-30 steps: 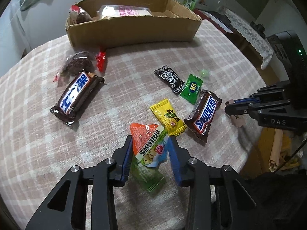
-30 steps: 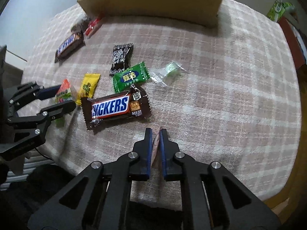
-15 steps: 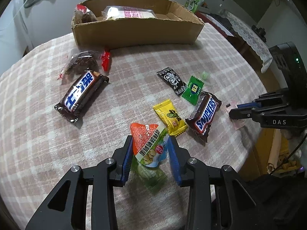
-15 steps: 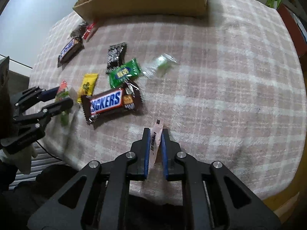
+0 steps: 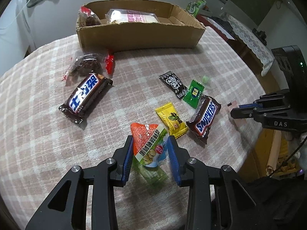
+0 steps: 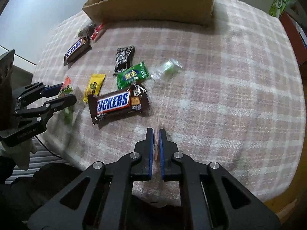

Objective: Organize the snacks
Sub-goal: 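Carry both packets into the cardboard box and open both grippers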

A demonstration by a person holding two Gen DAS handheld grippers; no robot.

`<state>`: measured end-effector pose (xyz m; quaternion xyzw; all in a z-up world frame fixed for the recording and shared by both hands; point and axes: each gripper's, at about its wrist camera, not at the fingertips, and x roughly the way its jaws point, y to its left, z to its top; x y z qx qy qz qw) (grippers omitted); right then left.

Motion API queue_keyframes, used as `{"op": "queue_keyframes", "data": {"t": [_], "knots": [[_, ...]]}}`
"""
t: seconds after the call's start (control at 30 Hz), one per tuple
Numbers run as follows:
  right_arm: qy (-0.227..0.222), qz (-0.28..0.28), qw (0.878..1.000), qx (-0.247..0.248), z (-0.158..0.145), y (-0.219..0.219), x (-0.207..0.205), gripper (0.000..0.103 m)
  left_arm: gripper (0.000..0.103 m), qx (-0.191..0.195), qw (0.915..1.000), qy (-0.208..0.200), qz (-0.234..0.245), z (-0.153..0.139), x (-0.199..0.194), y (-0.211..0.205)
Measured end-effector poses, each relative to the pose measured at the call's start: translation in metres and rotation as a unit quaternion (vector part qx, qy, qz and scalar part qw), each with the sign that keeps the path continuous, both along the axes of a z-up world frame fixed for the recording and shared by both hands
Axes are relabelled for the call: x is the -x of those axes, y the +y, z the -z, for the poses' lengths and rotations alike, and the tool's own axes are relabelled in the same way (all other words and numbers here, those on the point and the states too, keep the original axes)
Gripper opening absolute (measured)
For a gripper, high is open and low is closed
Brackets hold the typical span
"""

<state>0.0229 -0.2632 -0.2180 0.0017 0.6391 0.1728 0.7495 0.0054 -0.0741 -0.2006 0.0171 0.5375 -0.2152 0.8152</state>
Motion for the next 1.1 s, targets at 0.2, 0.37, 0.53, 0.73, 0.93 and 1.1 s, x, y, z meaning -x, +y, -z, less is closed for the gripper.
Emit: {"op": "queue_keyframes", "data": {"t": [0.2, 0.37, 0.53, 0.73, 0.93, 1.1], "knots": [[-0.033, 0.016, 0.999, -0.013, -0.033, -0.016, -0.017, 0.005, 0.033, 0.011, 0.9998, -0.016, -0.006, -0.017, -0.006, 0.005], [-0.069, 0.015, 0.997, -0.014, -0.061, -0.014, -0.033, 0.005, 0.033, 0.022, 0.9989, -0.040, -0.008, -0.038, -0.022, 0.005], [-0.103, 0.019, 0.994, -0.013, -0.085, -0.013, -0.059, 0.005, 0.033, 0.024, 0.9973, -0.069, -0.013, -0.058, -0.049, 0.007], [-0.135, 0.023, 0.991, -0.009, -0.103, -0.008, -0.095, 0.005, 0.033, 0.020, 0.9953, -0.092, -0.023, -0.073, -0.086, 0.010], [-0.146, 0.026, 0.989, -0.008, -0.109, -0.008, -0.131, 0.005, 0.033, 0.020, 0.9942, -0.101, -0.030, -0.082, -0.121, 0.013], [-0.147, 0.027, 0.989, -0.004, -0.106, -0.006, -0.158, 0.005, 0.033, 0.023, 0.9948, -0.092, -0.038, -0.077, -0.146, 0.010]]}}
